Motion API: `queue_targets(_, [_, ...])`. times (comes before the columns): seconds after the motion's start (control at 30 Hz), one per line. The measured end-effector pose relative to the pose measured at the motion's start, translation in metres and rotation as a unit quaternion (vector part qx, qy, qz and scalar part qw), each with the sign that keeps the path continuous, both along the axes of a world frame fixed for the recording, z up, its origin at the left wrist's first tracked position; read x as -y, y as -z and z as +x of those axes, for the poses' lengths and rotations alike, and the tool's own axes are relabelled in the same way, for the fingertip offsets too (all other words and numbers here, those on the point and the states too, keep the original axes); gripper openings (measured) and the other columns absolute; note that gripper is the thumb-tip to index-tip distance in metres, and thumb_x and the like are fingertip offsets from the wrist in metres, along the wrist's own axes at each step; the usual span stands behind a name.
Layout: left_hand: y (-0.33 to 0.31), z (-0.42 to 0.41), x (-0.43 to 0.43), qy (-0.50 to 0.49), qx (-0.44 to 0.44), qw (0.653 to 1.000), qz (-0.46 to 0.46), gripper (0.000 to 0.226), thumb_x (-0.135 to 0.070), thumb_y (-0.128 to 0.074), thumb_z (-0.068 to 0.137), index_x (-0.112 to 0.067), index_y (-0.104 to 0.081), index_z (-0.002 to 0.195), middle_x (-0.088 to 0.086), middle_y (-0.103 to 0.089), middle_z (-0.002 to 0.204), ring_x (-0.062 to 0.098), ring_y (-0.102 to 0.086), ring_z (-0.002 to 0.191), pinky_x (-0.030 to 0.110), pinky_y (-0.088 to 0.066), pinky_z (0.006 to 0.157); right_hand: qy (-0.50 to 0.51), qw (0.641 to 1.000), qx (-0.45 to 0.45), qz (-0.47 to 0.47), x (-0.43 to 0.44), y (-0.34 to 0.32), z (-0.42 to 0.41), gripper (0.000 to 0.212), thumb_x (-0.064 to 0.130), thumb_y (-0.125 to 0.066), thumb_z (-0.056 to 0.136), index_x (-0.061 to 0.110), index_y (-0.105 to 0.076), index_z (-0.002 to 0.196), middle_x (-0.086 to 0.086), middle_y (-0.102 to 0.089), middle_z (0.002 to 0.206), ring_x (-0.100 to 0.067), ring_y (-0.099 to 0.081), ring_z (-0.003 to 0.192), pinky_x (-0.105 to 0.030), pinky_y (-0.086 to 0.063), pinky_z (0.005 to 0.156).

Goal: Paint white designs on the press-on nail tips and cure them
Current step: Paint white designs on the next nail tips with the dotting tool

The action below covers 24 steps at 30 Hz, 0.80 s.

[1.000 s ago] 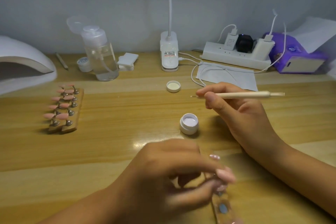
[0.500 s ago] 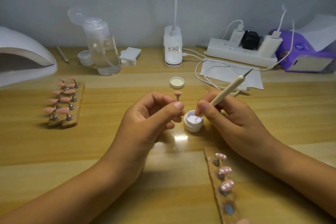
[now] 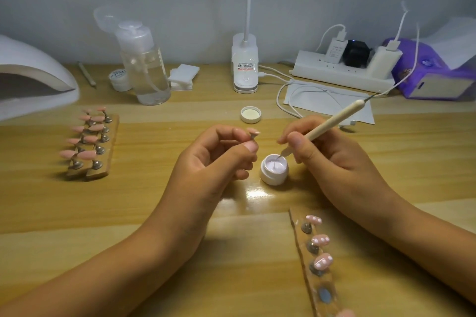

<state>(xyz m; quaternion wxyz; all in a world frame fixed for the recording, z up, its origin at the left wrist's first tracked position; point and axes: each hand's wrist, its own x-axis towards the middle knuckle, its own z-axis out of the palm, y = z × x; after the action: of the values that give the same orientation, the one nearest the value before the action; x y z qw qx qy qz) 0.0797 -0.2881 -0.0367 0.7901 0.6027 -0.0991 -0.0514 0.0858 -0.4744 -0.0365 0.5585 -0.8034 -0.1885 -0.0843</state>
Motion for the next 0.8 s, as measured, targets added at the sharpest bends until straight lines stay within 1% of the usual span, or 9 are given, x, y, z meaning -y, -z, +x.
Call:
queue_targets(0.07, [0.0, 0.0, 0.0, 0.0, 0.001, 1.0, 0.0, 0.008, -0.034, -0.069, 0.067, -0.033, -0.069, 0.076, -0.013, -0.068, 0.081, 0.001, -0.06, 0.07, 0.012, -0.047, 0.063, 0.004, 0.997, -0.017, 0.07, 0.001, -0.002, 0.001, 0.017, 0.031, -0.055, 0.094, 0.015, -0.061, 0.094, 0.006, -0.059, 0.076, -0.004, -0.056, 0.073, -0.016, -0.044, 0.072])
queue_targets(0.13, [0.0, 0.0, 0.0, 0.007, 0.006, 1.0, 0.013, 0.007, -0.034, -0.07, 0.068, -0.034, -0.069, 0.075, -0.014, -0.071, 0.085, 0.0, -0.061, 0.073, 0.011, -0.047, 0.064, 0.007, 0.989, -0.027, 0.148, 0.004, -0.004, 0.001, 0.015, 0.026, -0.061, 0.087, 0.012, -0.057, 0.093, 0.004, -0.063, 0.076, -0.006, -0.061, 0.075, -0.016, -0.048, 0.073])
queue_targets(0.23, [0.0, -0.002, 0.002, 0.027, 0.024, 0.999, 0.037, 0.012, -0.022, -0.076, 0.073, -0.033, -0.072, 0.076, -0.01, -0.075, 0.093, -0.002, -0.064, 0.08, 0.01, -0.047, 0.066, 0.015, 0.975, -0.031, 0.221, 0.01, -0.004, 0.001, 0.021, 0.024, -0.078, 0.078, 0.022, -0.058, 0.084, 0.007, -0.062, 0.074, -0.007, -0.06, 0.075, -0.02, -0.049, 0.078])
queue_targets(0.3, [0.0, -0.004, 0.003, 0.038, 0.031, 0.997, 0.051, 0.013, -0.019, -0.071, 0.076, -0.031, -0.073, 0.08, -0.007, -0.076, 0.095, 0.0, -0.066, 0.083, 0.01, -0.048, 0.069, -0.001, 0.963, -0.055, 0.265, 0.014, -0.004, 0.002, 0.018, 0.024, -0.074, 0.075, 0.027, -0.057, 0.076, 0.007, -0.057, 0.073, -0.007, -0.055, 0.072, -0.027, -0.049, 0.083])
queue_targets(0.37, [0.0, -0.004, 0.004, 0.048, 0.033, 0.996, 0.063, 0.012, -0.02, -0.071, 0.076, -0.03, -0.073, 0.083, -0.003, -0.076, 0.096, 0.002, -0.066, 0.086, 0.011, -0.049, 0.073, -0.031, 0.947, -0.084, 0.309, 0.015, -0.004, 0.003, 0.017, 0.016, -0.066, 0.078, 0.025, -0.053, 0.072, 0.007, -0.051, 0.067, -0.006, -0.051, 0.065, -0.029, -0.052, 0.082])
queue_targets(0.47, [0.0, -0.005, 0.004, 0.053, 0.031, 0.996, 0.071, 0.011, -0.022, -0.072, 0.075, -0.03, -0.075, 0.082, -0.001, -0.076, 0.096, 0.005, -0.066, 0.086, 0.013, -0.05, 0.075, -0.066, 0.934, -0.106, 0.335, 0.011, -0.006, 0.003, 0.02, 0.007, -0.059, 0.08, 0.021, -0.051, 0.069, 0.005, -0.046, 0.059, -0.006, -0.046, 0.057, -0.034, -0.054, 0.083])
queue_targets(0.6, [-0.001, -0.005, 0.005, 0.06, 0.024, 0.996, 0.064, 0.01, -0.019, -0.073, 0.075, -0.027, -0.075, 0.081, -0.002, -0.075, 0.087, 0.004, -0.068, 0.08, 0.012, -0.05, 0.071, -0.09, 0.929, -0.115, 0.34, 0.006, -0.009, 0.0, 0.021, 0.016, -0.062, 0.081, 0.021, -0.051, 0.063, 0.004, -0.045, 0.053, -0.006, -0.048, 0.051, -0.039, -0.056, 0.081])
queue_targets(0.7, [-0.001, -0.005, 0.005, 0.061, 0.025, 0.996, 0.066, 0.008, -0.018, -0.073, 0.074, -0.024, -0.075, 0.08, -0.001, -0.075, 0.084, 0.007, -0.069, 0.082, 0.013, -0.05, 0.072, -0.098, 0.927, -0.121, 0.342, 0.004, -0.01, -0.004, 0.023, 0.016, -0.062, 0.08, 0.022, -0.051, 0.06, 0.004, -0.047, 0.053, -0.005, -0.052, 0.051, -0.033, -0.057, 0.073])
queue_targets(0.8, [-0.001, -0.005, 0.005, 0.061, 0.025, 0.996, 0.064, 0.008, -0.017, -0.073, 0.074, -0.023, -0.075, 0.079, 0.001, -0.075, 0.084, 0.009, -0.07, 0.083, 0.014, -0.051, 0.073, -0.094, 0.93, -0.128, 0.333, 0.003, -0.011, -0.006, 0.022, 0.016, -0.064, 0.076, 0.021, -0.051, 0.06, 0.002, -0.047, 0.055, -0.006, -0.049, 0.051, -0.029, -0.057, 0.068])
